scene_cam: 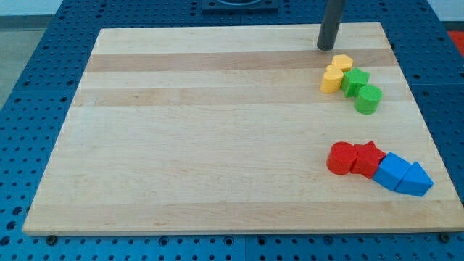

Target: Separate the yellow heart from the yellow hexagon

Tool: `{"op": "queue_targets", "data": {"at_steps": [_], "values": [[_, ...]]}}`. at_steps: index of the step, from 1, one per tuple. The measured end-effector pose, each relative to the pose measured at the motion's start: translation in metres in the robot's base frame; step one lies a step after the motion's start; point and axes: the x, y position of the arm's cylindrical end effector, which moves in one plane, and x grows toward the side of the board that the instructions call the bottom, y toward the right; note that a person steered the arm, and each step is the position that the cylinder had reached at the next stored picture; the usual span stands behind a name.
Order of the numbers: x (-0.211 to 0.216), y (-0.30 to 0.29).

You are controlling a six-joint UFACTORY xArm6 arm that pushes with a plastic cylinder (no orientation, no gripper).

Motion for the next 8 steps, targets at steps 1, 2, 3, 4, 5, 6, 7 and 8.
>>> {"op": "queue_targets", "data": {"at_steps": [1, 2, 3, 4, 5, 6, 7, 8], "values": [[-0.008, 0.0], [0.02, 0.002], [0.021, 0.002], [0.05, 0.005], [0.077, 0.007], [0.077, 0.007], [0.11, 0.007], [0.12, 0.007]]}}
